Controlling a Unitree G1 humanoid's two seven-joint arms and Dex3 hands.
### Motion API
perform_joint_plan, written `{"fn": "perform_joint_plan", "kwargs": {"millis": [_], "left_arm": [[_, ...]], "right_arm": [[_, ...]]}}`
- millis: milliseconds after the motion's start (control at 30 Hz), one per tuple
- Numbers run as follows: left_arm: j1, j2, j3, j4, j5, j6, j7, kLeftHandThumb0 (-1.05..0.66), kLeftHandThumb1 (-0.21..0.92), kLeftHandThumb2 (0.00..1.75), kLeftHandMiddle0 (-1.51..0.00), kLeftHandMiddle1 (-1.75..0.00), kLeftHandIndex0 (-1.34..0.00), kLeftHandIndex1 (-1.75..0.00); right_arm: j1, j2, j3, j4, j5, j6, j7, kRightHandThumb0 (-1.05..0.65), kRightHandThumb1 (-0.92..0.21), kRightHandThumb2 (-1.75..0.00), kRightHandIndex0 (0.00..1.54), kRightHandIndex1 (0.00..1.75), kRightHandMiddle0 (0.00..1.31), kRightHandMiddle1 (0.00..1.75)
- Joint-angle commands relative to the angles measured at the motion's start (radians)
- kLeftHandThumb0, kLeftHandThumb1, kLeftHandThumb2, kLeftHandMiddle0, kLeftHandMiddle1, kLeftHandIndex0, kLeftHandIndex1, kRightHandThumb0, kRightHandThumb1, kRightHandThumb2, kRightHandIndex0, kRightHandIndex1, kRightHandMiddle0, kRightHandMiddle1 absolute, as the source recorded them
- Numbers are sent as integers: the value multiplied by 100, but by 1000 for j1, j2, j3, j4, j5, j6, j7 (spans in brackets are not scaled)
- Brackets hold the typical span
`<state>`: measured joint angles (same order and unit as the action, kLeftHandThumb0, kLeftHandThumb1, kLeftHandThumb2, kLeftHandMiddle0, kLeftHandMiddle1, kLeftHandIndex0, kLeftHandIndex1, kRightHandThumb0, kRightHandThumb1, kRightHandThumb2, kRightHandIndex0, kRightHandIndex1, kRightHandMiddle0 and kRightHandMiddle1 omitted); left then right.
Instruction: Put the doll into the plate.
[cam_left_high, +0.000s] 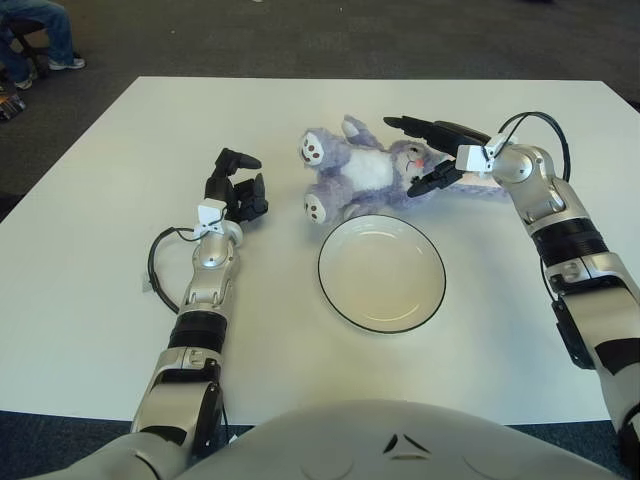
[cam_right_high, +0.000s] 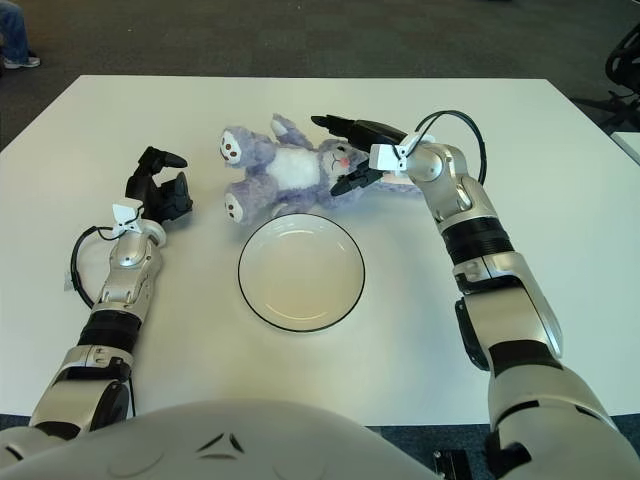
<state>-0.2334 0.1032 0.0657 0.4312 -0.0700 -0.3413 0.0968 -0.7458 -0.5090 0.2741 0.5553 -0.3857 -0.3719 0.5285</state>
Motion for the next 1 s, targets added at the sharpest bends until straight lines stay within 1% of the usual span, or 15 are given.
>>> {"fn": "perform_joint_plan", "kwargs": {"millis": [0, 300, 500, 700, 800, 833, 867, 967], "left_arm": [[110, -84, -17, 54, -4, -16, -9, -40, 59, 96, -119, -175, -40, -175], [114, -81, -11, 47, -13, -26, -15, -40, 60, 95, -118, -175, -39, -175], [121, -77, -8, 31, -12, -24, -13, -39, 61, 94, -116, -175, -39, -175], [130, -77, -10, 8, -6, -6, -8, -39, 62, 93, -114, -175, -38, -175], [134, -78, -9, -1, -6, -2, -8, -39, 62, 93, -113, -175, -38, -175], [135, -78, -8, -4, -7, -1, -7, -39, 62, 93, -113, -175, -38, -175], [137, -79, -8, -7, -7, -1, -6, -39, 62, 93, -113, -175, -38, -175], [141, -83, -7, -17, -5, 0, 0, -39, 62, 93, -114, -175, -38, -175]], "right_arm": [[-37, 12, 17, 41, -19, -5, -13, -96, -73, -26, 0, 13, 0, 0], [-38, 33, 27, 84, -21, 4, -15, -95, -72, -27, 0, 7, 0, 0], [-35, 50, 47, 129, -54, -12, -68, -95, -70, -27, 0, 1, 0, 0], [-51, 65, 66, 197, -82, -33, -116, -93, -68, -28, 0, 0, 0, 0], [-55, 72, 71, 219, -87, -27, -126, -92, -67, -28, 0, 0, 0, 0], [-56, 75, 73, 225, -89, -22, -129, -89, -64, -30, 0, 0, 0, 0], [-52, 78, 75, 231, -91, -16, -134, -88, -60, -36, 0, 0, 0, 0], [-41, 79, 80, 237, -92, -8, -143, -87, -56, -44, 0, 0, 0, 0]]}}
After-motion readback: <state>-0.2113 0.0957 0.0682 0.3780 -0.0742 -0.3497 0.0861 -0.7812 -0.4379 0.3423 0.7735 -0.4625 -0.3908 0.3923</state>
